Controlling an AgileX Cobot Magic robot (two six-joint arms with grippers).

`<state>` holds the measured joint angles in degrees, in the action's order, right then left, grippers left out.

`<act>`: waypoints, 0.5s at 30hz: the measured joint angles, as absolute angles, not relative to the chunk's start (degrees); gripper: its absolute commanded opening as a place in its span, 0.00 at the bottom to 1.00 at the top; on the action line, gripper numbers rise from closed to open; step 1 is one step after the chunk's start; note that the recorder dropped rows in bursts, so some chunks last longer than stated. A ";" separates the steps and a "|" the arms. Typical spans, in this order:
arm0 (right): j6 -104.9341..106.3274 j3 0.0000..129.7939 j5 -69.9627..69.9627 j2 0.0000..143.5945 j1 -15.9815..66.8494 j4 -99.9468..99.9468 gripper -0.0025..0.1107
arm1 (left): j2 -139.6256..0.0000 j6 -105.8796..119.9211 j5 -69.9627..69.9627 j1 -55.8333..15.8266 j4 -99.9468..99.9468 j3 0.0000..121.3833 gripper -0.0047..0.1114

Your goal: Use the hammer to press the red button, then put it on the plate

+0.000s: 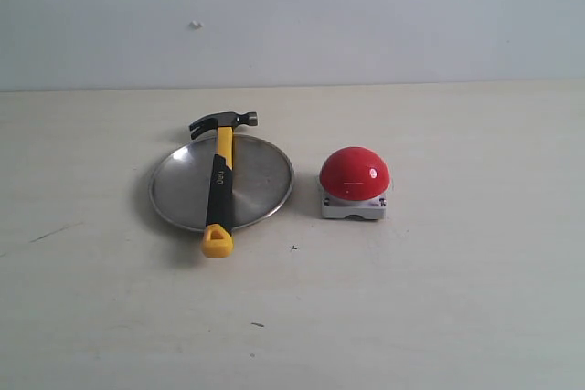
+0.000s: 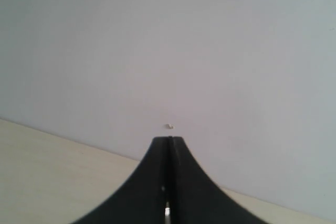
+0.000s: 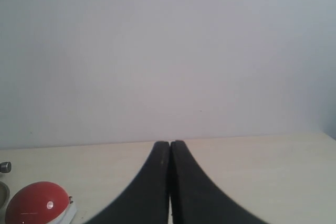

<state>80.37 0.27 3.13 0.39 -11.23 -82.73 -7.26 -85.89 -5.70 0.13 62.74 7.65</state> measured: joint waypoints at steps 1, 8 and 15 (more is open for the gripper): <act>80.37 0.27 3.02 0.39 -11.23 -82.47 0.02 | -7.26 -85.89 -5.70 0.13 62.74 7.65 0.04; 55.06 0.27 1.86 0.39 -11.23 -54.67 0.02 | -7.26 -85.89 -5.70 0.13 62.74 7.65 0.04; 0.00 0.27 1.68 0.39 -11.23 -3.13 0.02 | -7.26 -85.89 -5.70 0.13 62.74 7.65 0.04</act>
<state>0.00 0.27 1.68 0.39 -11.23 -3.13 -7.26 -85.89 -5.70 0.13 62.74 7.65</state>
